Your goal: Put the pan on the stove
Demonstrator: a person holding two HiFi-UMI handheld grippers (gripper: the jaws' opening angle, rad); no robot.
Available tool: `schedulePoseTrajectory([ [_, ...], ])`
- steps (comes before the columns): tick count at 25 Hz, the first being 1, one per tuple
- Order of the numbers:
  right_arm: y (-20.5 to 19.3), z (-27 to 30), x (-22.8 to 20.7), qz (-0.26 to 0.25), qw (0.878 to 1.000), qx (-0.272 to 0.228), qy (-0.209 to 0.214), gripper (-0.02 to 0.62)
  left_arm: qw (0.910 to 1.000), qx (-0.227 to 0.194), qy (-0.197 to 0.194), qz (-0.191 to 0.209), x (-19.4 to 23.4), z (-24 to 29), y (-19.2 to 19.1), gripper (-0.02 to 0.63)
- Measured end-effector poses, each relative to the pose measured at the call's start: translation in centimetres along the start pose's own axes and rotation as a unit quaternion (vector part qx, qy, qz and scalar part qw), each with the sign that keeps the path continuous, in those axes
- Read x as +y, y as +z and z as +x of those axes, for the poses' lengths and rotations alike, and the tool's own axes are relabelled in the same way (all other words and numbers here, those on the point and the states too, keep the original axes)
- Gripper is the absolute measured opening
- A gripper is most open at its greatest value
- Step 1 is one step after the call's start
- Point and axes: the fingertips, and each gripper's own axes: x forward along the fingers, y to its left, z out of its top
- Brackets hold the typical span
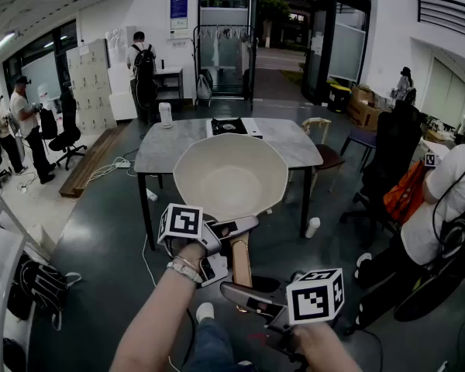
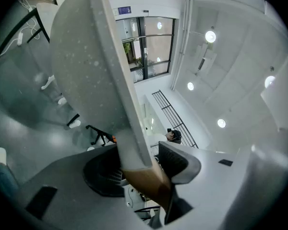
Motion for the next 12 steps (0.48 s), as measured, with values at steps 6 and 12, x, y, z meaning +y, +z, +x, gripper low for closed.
schedulePoseTrajectory([
  [6, -0.2, 0.05, -0.2, -0.002, 1.0, 0.003, -0.008, 0.229, 1.0, 0.005, 0.003, -0.003, 0.23, 0.11, -0.27, 0.227],
  [12, 0.41, 0.6, -1.07, 0.008, 1.0, -0.002, -0.008, 0.229, 0.9999, 0.006, -0.006, -0.015, 1.06, 0.43, 0.51, 0.227],
])
